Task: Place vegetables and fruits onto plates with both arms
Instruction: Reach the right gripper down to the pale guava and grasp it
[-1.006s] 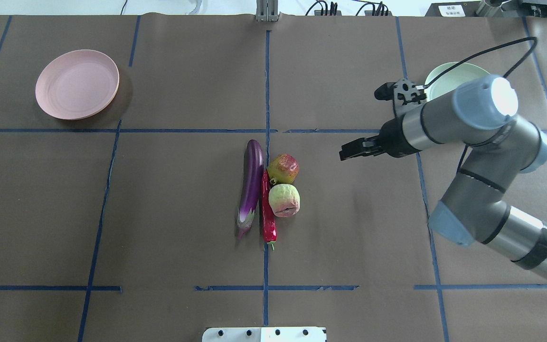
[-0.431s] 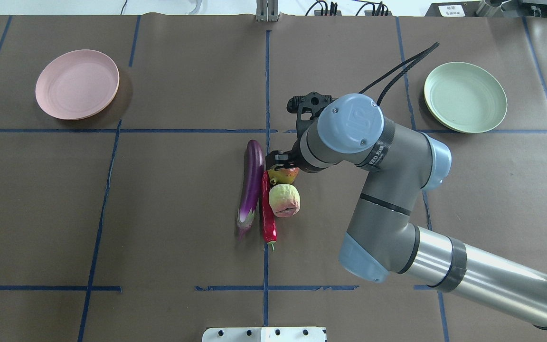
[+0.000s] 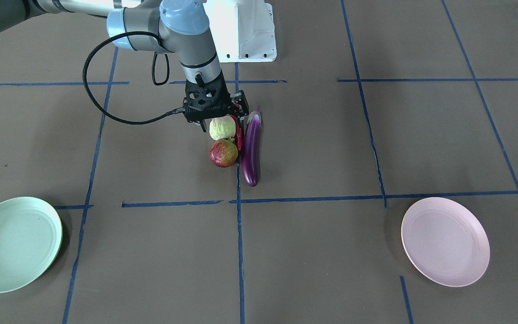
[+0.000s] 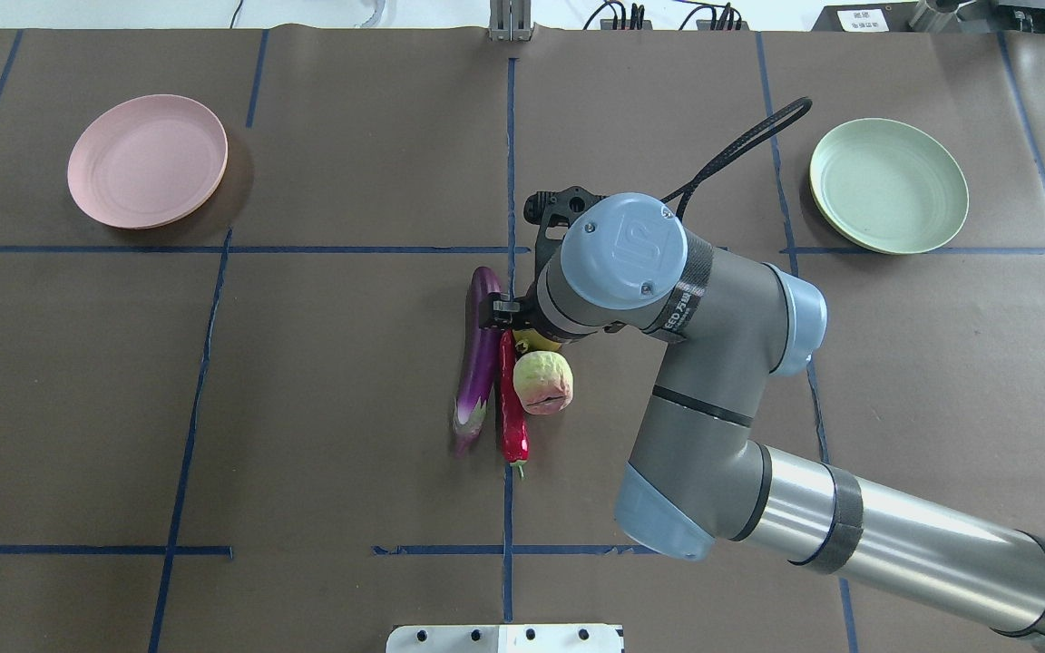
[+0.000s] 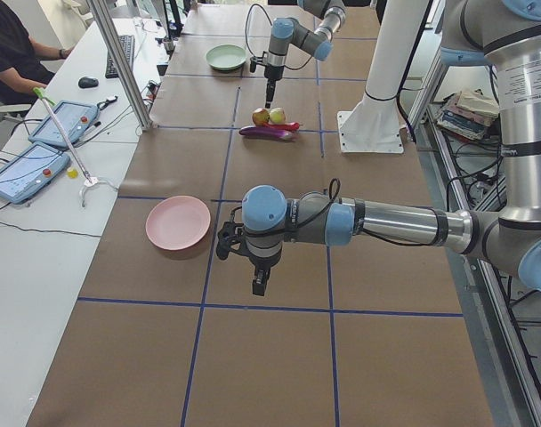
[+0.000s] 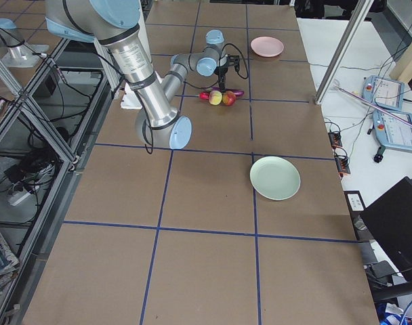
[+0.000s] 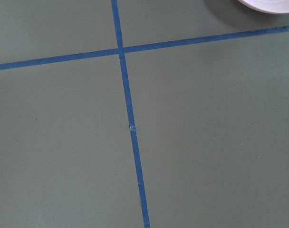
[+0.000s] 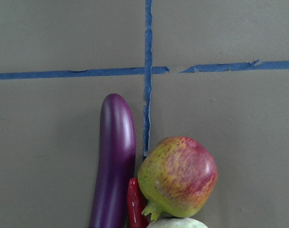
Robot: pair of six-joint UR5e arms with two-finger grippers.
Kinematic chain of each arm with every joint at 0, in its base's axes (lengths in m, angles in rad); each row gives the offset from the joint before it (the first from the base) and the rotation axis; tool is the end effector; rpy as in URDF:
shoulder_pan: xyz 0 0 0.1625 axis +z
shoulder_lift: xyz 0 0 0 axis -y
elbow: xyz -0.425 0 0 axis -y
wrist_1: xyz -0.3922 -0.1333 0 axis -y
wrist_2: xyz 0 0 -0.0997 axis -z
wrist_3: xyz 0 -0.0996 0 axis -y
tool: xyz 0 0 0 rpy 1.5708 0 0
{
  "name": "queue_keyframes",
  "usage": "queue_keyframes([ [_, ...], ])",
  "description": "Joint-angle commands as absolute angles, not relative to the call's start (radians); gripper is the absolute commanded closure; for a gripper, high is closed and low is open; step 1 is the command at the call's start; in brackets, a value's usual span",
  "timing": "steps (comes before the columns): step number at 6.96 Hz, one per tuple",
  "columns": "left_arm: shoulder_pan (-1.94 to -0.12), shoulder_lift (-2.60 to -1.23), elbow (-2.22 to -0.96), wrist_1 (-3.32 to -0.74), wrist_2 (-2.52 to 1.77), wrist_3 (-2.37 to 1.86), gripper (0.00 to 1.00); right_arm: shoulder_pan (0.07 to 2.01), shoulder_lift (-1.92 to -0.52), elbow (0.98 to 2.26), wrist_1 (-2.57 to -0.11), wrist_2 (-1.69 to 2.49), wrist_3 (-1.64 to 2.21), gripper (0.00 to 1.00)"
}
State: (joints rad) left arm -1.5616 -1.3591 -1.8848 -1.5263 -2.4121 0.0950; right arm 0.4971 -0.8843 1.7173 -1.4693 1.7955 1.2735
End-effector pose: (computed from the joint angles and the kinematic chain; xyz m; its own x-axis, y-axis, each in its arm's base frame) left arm -0.0553 -0.4047 0.5985 0.6622 0.1437 -0.7354 -0.0723 0.9891 0.1281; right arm -0.5364 -0.4174 0.1785 0.5894 -0.0051 0.8078 -0.1409 0.9840 0.1090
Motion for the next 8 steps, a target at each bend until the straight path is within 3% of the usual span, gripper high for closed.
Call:
queue_keyframes([
  [1, -1.556, -1.359, -1.878, -1.526, -2.411, 0.094, 0.0, 0.496, -0.885, 1.718, -1.498, 1.81, 1.287, 0.0],
  [5, -1.555, -1.359, -1.876, -1.525, -2.413, 0.094, 0.0, 0.404, -0.862, 1.707, -1.63, 1.675, 1.278, 0.0],
  [8, -1.555, -1.359, -1.876, -1.525, -2.413, 0.094, 0.0, 0.377, -0.83, 1.612, -1.631, 1.634, 1.279, 0.03],
])
